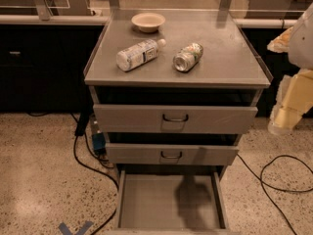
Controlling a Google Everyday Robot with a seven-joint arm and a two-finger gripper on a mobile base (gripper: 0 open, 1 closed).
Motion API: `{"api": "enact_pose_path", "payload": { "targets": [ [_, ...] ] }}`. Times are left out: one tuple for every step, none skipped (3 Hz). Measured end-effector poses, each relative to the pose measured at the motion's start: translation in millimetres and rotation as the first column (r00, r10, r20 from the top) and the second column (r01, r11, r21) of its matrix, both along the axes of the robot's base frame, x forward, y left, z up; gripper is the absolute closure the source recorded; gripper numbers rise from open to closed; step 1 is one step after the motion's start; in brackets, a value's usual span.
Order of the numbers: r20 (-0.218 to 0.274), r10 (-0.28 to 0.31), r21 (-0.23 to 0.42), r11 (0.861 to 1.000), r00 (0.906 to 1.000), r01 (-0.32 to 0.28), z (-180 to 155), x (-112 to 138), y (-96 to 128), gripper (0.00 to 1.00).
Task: Place blue plastic bottle into bottom drawer
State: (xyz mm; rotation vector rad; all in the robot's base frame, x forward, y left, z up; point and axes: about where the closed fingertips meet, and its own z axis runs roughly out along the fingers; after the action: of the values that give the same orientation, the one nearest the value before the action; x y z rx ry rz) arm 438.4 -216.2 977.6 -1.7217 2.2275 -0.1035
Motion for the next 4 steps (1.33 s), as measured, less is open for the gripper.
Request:
{"api": "enact_pose_path", "payload": {
  "targets": [
    [0.010,0.003,0.001,1.000,0.9999,-0.003,1.0,2.0,1.1,0.00],
    [0.021,0.043,-0.002,0.999,0.9988,-0.043,-5.8,26.5,10.9,0.00],
    [0.025,0.102,-0.002,0.995,0.9944,-0.102,-16.9,64.0,24.8,0.00],
    [0.028,0.165,-0.001,0.986,0.9858,-0.165,-30.0,126.3,38.1,0.00]
  ]
}}
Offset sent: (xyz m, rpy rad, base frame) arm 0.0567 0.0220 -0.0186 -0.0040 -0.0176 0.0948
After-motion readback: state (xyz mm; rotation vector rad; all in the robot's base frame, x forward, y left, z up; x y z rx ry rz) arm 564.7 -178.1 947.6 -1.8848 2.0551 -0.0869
